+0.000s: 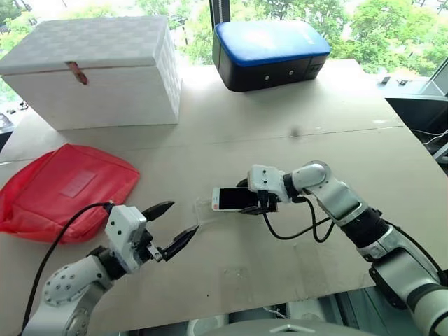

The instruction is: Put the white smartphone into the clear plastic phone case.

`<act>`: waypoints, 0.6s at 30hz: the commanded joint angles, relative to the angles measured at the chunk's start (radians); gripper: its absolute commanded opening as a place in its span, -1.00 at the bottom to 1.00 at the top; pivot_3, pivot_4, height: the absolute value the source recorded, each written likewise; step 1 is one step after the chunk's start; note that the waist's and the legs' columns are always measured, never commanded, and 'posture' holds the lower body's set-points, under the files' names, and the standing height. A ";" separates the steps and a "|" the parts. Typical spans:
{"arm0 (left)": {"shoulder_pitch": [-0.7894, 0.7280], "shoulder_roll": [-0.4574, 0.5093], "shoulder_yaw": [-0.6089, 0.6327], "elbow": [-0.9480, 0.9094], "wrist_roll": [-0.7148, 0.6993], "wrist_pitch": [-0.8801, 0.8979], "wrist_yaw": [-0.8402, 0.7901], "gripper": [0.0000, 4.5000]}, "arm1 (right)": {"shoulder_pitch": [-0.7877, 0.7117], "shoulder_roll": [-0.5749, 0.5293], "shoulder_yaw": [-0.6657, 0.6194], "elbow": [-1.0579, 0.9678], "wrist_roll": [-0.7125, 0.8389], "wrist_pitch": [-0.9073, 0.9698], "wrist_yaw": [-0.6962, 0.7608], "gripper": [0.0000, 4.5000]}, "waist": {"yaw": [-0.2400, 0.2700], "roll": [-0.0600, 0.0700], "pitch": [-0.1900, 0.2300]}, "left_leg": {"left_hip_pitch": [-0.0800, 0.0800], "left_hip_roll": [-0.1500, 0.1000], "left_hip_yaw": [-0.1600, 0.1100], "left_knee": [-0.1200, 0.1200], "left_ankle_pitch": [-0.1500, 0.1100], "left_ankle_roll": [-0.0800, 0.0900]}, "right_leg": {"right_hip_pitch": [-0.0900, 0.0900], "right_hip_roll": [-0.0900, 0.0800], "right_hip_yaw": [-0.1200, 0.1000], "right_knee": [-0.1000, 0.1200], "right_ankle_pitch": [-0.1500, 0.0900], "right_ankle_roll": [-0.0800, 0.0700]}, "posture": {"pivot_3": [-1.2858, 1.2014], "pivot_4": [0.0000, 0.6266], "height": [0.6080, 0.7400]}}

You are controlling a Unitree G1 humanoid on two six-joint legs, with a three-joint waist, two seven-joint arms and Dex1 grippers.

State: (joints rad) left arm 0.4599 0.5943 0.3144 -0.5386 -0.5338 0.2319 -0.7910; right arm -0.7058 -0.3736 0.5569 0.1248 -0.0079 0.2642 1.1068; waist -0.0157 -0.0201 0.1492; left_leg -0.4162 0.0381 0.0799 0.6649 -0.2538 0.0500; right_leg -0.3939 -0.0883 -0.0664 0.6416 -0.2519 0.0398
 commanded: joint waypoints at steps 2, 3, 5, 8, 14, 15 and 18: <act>0.023 -0.001 0.035 -0.010 0.001 -0.026 -0.008 1.00 | -0.050 0.018 0.020 0.013 -0.029 -0.061 0.040 0.28 | 0.000 0.000 0.000 | 0.000 0.000 0.000 0.000 0.000 0.000 | 0.000 0.000 0.000 0.000 0.000 0.000 | 0.03 -0.52 0.91; 0.025 -0.001 0.036 -0.007 0.002 -0.028 -0.008 1.00 | -0.059 0.025 0.024 0.022 -0.036 -0.054 0.043 0.28 | 0.000 0.000 0.000 | 0.000 0.000 0.000 0.000 0.000 0.000 | 0.000 -0.001 0.000 0.000 0.000 -0.001 | 0.03 -0.52 0.91; 0.026 0.000 0.036 -0.002 0.005 -0.031 -0.008 1.00 | -0.070 0.033 0.030 0.034 -0.047 -0.055 0.054 0.24 | 0.000 0.000 0.000 | 0.000 0.000 0.000 0.000 0.000 0.000 | 0.000 -0.001 0.000 0.000 0.000 -0.001 | 0.03 -0.52 0.91; 0.025 0.000 0.034 0.003 0.008 -0.032 -0.007 1.00 | -0.096 0.046 0.048 0.058 -0.071 -0.065 0.078 -0.39 | 0.000 0.001 0.001 | 0.000 0.000 0.000 0.000 0.000 0.000 | 0.000 -0.002 0.000 0.000 -0.001 -0.002 | 0.03 -0.52 0.91; 0.022 -0.004 0.028 0.005 0.013 -0.033 -0.002 1.00 | -0.132 0.053 0.084 0.107 -0.115 -0.122 0.126 -0.96 | -0.001 0.002 0.001 | 0.000 0.000 0.000 0.000 0.000 0.000 | 0.000 -0.004 0.000 0.000 -0.001 -0.002 | 0.03 -0.52 0.91; 0.023 -0.006 0.028 0.004 0.014 -0.033 0.000 1.00 | -0.131 0.060 0.076 0.104 -0.105 -0.121 0.130 -0.96 | -0.001 0.002 0.001 | 0.000 0.000 0.000 0.000 0.000 0.000 | 0.000 -0.004 0.000 0.000 -0.001 -0.002 | 0.03 -0.52 0.91; 0.028 -0.016 0.026 0.001 0.020 -0.035 0.006 1.00 | -0.126 0.075 0.035 0.076 -0.060 -0.092 0.142 -0.96 | -0.001 0.001 0.001 | 0.000 0.000 0.000 0.000 0.000 0.000 | 0.000 -0.004 0.000 0.000 -0.001 -0.002 | 0.03 -0.52 0.91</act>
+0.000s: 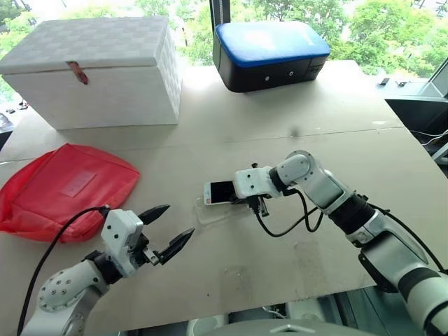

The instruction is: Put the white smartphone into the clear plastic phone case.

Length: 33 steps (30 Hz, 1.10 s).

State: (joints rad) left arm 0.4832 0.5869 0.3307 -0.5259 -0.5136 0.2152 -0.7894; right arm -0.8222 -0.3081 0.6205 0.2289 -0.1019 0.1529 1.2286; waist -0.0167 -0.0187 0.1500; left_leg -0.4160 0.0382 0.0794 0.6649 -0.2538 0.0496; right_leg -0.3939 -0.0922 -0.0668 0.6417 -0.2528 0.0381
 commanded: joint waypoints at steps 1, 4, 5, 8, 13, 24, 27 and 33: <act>0.007 -0.013 0.007 -0.013 0.003 -0.020 0.006 1.00 | -0.014 0.019 -0.056 -0.043 0.074 0.065 0.034 -0.96 | 0.000 0.000 0.000 | 0.000 0.000 0.000 0.000 0.000 0.000 | 0.000 0.000 0.000 0.000 0.000 0.000 | 0.03 -0.52 0.91; 0.017 -0.021 0.005 -0.018 0.006 -0.024 0.007 1.00 | -0.028 0.033 -0.117 -0.084 0.160 0.177 0.052 -0.73 | 0.000 0.000 0.000 | 0.000 0.000 0.000 0.000 0.000 0.000 | 0.000 -0.001 0.000 0.000 0.000 0.000 | 0.03 -0.52 0.91; 0.019 -0.022 0.005 -0.019 0.006 -0.024 0.007 1.00 | -0.031 0.037 -0.130 -0.087 0.163 0.190 0.035 -0.67 | 0.001 0.000 0.000 | 0.000 0.000 0.000 0.000 0.000 0.000 | 0.000 -0.001 0.000 0.000 0.000 0.000 | 0.03 -0.52 0.91; 0.019 -0.026 0.005 -0.017 0.008 -0.027 0.006 1.00 | -0.036 0.040 -0.134 -0.091 0.145 0.201 -0.001 -0.05 | 0.001 0.001 0.001 | 0.000 0.000 -0.001 0.000 -0.001 -0.001 | 0.000 -0.002 0.000 0.000 0.000 -0.001 | 0.03 -0.52 0.91; 0.003 -0.025 0.000 -0.011 0.010 -0.025 0.003 1.00 | -0.041 0.039 -0.084 -0.034 0.065 0.175 -0.047 0.99 | 0.000 0.001 0.001 | 0.000 0.000 0.000 0.000 -0.003 -0.004 | 0.000 -0.003 0.000 0.000 0.000 -0.001 | 0.03 -0.52 0.91; 0.005 -0.022 0.011 -0.007 0.010 -0.028 -0.010 1.00 | -0.066 0.101 -0.074 0.118 0.002 0.174 -0.111 0.99 | -0.003 0.001 0.001 | 0.000 0.000 0.000 -0.001 -0.001 -0.001 | -0.001 -0.002 0.000 0.000 0.000 -0.001 | 0.03 -0.52 0.91; 0.009 -0.024 0.010 -0.010 0.011 -0.030 -0.010 1.00 | -0.069 0.109 -0.072 0.147 -0.005 0.163 -0.116 0.99 | -0.003 0.001 0.001 | 0.000 0.000 0.000 -0.001 -0.001 -0.001 | -0.001 -0.002 0.000 0.000 0.000 -0.001 | 0.03 -0.52 0.91; 0.016 -0.028 0.008 -0.005 0.015 -0.037 -0.010 1.00 | -0.073 0.103 -0.094 0.143 0.012 0.141 -0.103 0.31 | -0.003 0.002 0.001 | 0.000 0.000 0.000 -0.001 -0.001 -0.001 | -0.001 -0.002 0.000 0.000 0.000 -0.001 | 0.03 -0.52 0.91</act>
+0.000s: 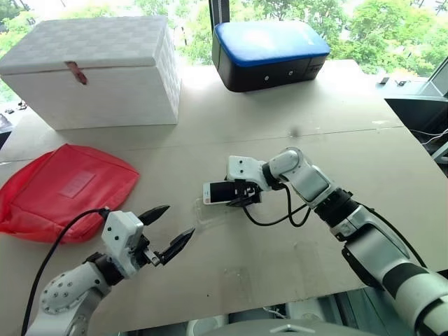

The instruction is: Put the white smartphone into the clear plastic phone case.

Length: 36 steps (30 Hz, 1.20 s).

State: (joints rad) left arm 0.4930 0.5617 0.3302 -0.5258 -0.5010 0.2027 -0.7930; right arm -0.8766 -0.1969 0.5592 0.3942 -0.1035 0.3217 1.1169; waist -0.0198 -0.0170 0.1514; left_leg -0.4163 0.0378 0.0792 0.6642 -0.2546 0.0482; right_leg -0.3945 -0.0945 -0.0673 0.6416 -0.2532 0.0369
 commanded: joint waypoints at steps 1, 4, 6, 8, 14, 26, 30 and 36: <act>0.008 -0.003 0.008 -0.006 0.003 -0.026 -0.006 1.00 | -0.018 -0.011 -0.036 -0.029 0.018 -0.030 0.013 0.31 | 0.000 0.000 0.000 | 0.000 0.000 0.000 0.000 0.000 0.000 | 0.000 0.000 0.000 0.000 0.000 0.000 | 0.03 -0.52 0.91; 0.011 -0.006 0.005 -0.006 0.004 -0.030 -0.006 1.00 | -0.016 -0.017 -0.042 -0.041 0.024 -0.038 0.022 0.31 | 0.000 0.000 0.000 | 0.000 0.000 0.000 0.000 0.000 0.000 | 0.000 0.000 0.000 0.000 0.000 0.000 | 0.03 -0.52 0.91; 0.011 -0.010 0.000 -0.007 0.006 -0.030 -0.004 1.00 | -0.018 -0.025 -0.048 -0.062 0.033 -0.049 0.034 0.31 | 0.000 0.000 0.000 | 0.000 0.000 0.000 0.000 0.000 0.000 | 0.000 0.000 0.000 0.000 0.000 0.000 | 0.03 -0.52 0.91; 0.012 -0.012 -0.003 -0.009 0.007 -0.031 -0.003 1.00 | -0.019 -0.032 -0.049 -0.090 0.040 -0.065 0.045 0.31 | 0.000 0.000 0.000 | 0.000 0.000 0.000 0.000 0.000 0.000 | 0.000 0.000 0.000 0.000 0.000 0.000 | 0.03 -0.52 0.91; 0.017 -0.013 -0.004 -0.009 0.008 -0.031 -0.003 1.00 | 0.003 -0.062 0.005 -0.144 -0.001 -0.106 0.073 0.31 | 0.001 0.000 0.000 | 0.000 0.000 0.000 -0.001 0.000 0.001 | 0.000 0.000 0.000 0.000 0.000 0.000 | 0.03 -0.52 0.91; 0.021 -0.015 -0.005 -0.018 0.009 -0.029 0.005 1.00 | 0.024 -0.095 0.076 -0.148 -0.063 -0.152 0.131 0.31 | 0.002 0.000 0.000 | 0.000 0.000 0.000 -0.001 0.000 0.001 | 0.000 0.000 0.000 0.000 0.000 0.000 | 0.03 -0.52 0.91; 0.025 -0.016 -0.004 -0.021 0.009 -0.030 0.007 1.00 | 0.022 -0.087 0.076 -0.144 -0.076 -0.170 0.126 0.31 | 0.003 0.000 0.000 | 0.000 0.000 0.000 0.000 0.000 0.001 | 0.000 0.000 0.000 0.000 0.000 0.000 | 0.03 -0.52 0.91; 0.031 -0.021 -0.005 -0.024 0.011 -0.031 0.008 1.00 | 0.002 -0.093 0.057 -0.144 -0.075 -0.208 0.137 0.31 | 0.002 -0.001 0.000 | 0.000 0.000 0.000 0.000 0.000 0.001 | 0.000 0.001 0.000 0.000 0.000 0.000 | 0.03 -0.52 0.91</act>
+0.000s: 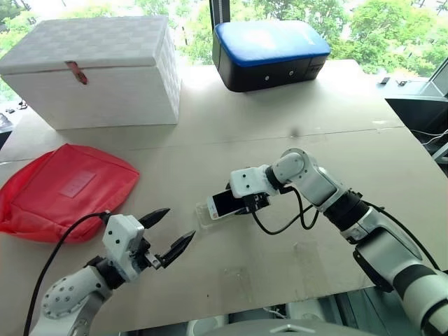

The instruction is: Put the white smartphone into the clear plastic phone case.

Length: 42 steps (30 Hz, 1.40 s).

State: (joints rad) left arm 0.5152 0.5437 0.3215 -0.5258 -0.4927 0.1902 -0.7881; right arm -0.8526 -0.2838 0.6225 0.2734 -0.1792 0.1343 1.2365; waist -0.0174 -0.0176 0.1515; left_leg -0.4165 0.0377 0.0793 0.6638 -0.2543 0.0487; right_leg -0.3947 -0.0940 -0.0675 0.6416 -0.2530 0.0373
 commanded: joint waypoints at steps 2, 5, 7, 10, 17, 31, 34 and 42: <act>0.009 -0.005 0.001 -0.024 0.003 -0.018 0.004 1.00 | -0.026 -0.014 -0.002 -0.027 -0.001 -0.028 0.033 0.31 | 0.001 0.000 0.000 | 0.000 0.000 0.000 0.000 0.000 0.000 | 0.000 0.000 0.000 0.000 0.000 0.000 | 0.03 -0.52 0.91; 0.009 -0.006 -0.001 -0.024 0.003 -0.019 0.005 1.00 | -0.026 -0.022 0.011 -0.030 -0.008 -0.028 0.058 0.31 | 0.001 0.000 0.000 | 0.000 0.000 0.000 0.000 0.000 0.000 | 0.000 0.000 0.000 0.000 0.000 0.000 | 0.03 -0.52 0.91; 0.006 -0.006 -0.004 -0.022 0.004 -0.020 0.006 1.00 | -0.022 -0.027 0.029 -0.024 -0.025 -0.033 0.075 0.31 | 0.001 0.000 0.000 | 0.000 0.000 0.000 0.000 0.000 0.000 | 0.000 0.000 0.000 0.000 0.000 0.000 | 0.03 -0.52 0.91; 0.006 -0.005 -0.005 -0.023 0.004 -0.021 0.006 1.00 | -0.022 -0.025 0.044 -0.008 -0.047 -0.041 0.076 0.31 | 0.001 0.000 0.000 | 0.000 0.000 0.000 0.000 0.000 0.000 | 0.000 0.000 0.000 0.000 0.000 0.000 | 0.03 -0.52 0.91; 0.006 -0.005 -0.006 -0.025 0.004 -0.017 0.010 1.00 | -0.029 -0.024 0.082 0.038 -0.085 -0.053 0.092 0.31 | 0.001 -0.001 -0.001 | 0.000 0.000 0.000 0.000 0.000 0.000 | 0.001 0.001 0.000 0.000 0.000 0.000 | 0.03 -0.52 0.91; 0.003 -0.006 -0.017 -0.029 0.007 -0.016 0.019 1.00 | -0.016 -0.001 0.079 0.071 -0.074 -0.003 0.097 0.77 | 0.001 -0.001 -0.002 | 0.001 0.000 0.000 0.000 0.000 0.000 | 0.001 0.000 0.000 0.000 0.000 0.000 | 0.03 -0.52 0.91; -0.001 -0.004 -0.018 -0.026 0.007 -0.016 0.020 1.00 | -0.022 -0.001 0.063 0.082 -0.071 -0.011 0.095 0.97 | 0.002 -0.001 -0.002 | 0.001 0.000 0.000 0.000 0.000 0.000 | 0.001 0.000 0.000 0.000 0.000 0.000 | 0.03 -0.52 0.91; -0.012 -0.001 -0.021 -0.018 0.008 -0.017 0.017 1.00 | -0.047 -0.017 -0.025 0.023 -0.002 0.022 0.112 0.97 | 0.003 -0.001 -0.002 | 0.001 0.000 0.000 0.000 0.000 0.000 | 0.001 0.000 0.000 0.000 0.000 0.000 | 0.03 -0.52 0.91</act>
State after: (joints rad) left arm 0.5050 0.5392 0.3039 -0.5258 -0.4906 0.1897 -0.7685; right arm -0.9002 -0.2807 0.6207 0.3292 -0.2032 0.1351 1.3211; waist -0.0145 -0.0183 0.1499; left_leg -0.4158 0.0377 0.0790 0.6642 -0.2543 0.0485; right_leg -0.3939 -0.0942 -0.0676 0.6419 -0.2531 0.0371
